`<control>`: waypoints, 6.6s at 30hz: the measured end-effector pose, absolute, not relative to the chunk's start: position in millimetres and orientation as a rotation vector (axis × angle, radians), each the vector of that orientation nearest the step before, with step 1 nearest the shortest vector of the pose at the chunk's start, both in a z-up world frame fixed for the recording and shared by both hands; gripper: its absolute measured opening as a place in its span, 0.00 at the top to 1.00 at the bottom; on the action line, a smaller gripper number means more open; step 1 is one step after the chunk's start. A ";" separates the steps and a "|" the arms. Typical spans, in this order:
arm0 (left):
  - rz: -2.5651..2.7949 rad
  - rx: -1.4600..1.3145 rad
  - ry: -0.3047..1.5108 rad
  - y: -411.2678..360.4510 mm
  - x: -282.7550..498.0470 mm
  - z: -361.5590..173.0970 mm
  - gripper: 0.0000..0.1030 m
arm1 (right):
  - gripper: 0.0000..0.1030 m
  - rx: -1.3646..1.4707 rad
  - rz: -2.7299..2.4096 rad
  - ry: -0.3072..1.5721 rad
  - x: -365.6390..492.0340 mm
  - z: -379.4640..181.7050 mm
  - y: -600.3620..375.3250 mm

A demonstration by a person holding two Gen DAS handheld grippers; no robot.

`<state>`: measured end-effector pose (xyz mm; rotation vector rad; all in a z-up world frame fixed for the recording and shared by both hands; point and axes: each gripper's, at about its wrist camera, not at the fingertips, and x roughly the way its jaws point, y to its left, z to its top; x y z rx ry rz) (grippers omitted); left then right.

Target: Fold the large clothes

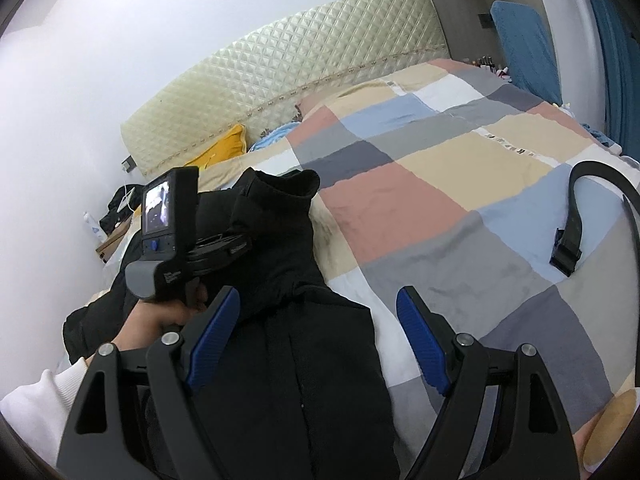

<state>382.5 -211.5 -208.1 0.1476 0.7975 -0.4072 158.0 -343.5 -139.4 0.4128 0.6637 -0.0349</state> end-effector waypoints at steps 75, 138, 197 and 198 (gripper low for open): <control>-0.014 -0.139 0.598 71.7 142.9 -104.1 0.39 | 0.29 0.575 0.126 0.833 326.2 -191.8 -338.8; -0.086 -0.494 1.213 249.3 157.6 -194.9 0.34 | 0.26 0.515 0.360 1.397 214.3 -242.9 -374.1; -0.418 -0.819 1.005 256.6 55.6 -77.3 0.95 | 0.88 0.438 0.657 1.073 129.0 -73.8 -323.5; -0.423 -0.817 0.992 254.7 45.5 -68.5 0.95 | 0.88 0.463 0.659 1.055 118.3 -67.8 -328.7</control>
